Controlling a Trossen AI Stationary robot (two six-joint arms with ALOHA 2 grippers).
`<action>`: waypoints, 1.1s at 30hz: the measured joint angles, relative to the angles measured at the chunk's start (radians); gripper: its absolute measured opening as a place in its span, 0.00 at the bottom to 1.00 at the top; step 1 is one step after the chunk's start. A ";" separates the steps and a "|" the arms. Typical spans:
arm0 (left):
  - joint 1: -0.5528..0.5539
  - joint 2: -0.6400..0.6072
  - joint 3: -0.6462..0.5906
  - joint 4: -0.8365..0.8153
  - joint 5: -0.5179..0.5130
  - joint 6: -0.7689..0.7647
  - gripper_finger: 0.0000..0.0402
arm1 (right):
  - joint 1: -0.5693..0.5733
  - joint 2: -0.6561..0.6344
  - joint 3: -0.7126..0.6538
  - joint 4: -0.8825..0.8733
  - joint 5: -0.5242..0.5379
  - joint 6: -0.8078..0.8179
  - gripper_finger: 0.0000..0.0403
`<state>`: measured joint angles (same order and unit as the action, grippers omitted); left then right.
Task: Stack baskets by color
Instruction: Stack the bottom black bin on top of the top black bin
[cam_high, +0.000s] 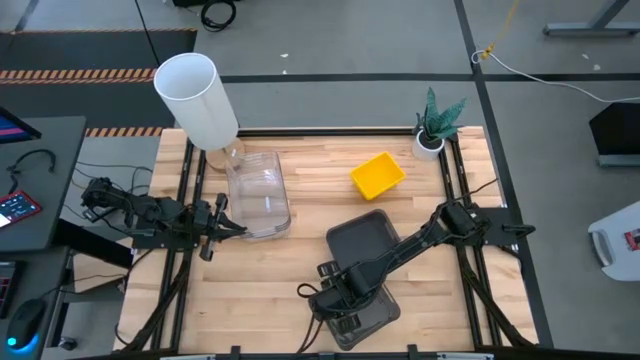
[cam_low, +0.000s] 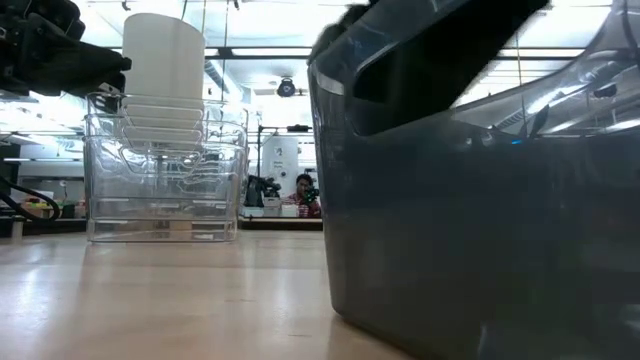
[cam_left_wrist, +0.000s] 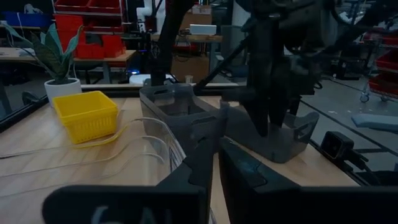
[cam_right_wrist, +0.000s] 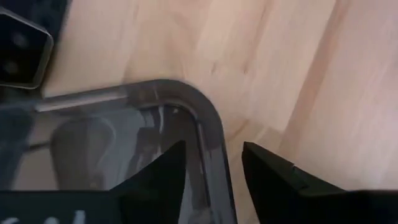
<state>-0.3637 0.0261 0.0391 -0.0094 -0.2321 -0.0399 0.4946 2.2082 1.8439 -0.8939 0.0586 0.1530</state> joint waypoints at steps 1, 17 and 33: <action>0.000 0.000 0.000 0.001 0.000 0.000 0.09 | 0.001 0.003 0.000 -0.006 0.000 -0.006 0.39; 0.000 0.013 0.000 -0.002 0.000 0.000 0.07 | 0.005 -0.003 0.092 -0.147 -0.045 -0.016 0.04; 0.000 0.013 0.000 -0.001 -0.002 0.000 0.09 | -0.053 -0.082 0.439 -0.688 0.171 -0.216 0.01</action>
<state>-0.3638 0.0391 0.0395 -0.0099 -0.2344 -0.0399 0.4415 2.1260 2.2832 -1.5815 0.2292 -0.0632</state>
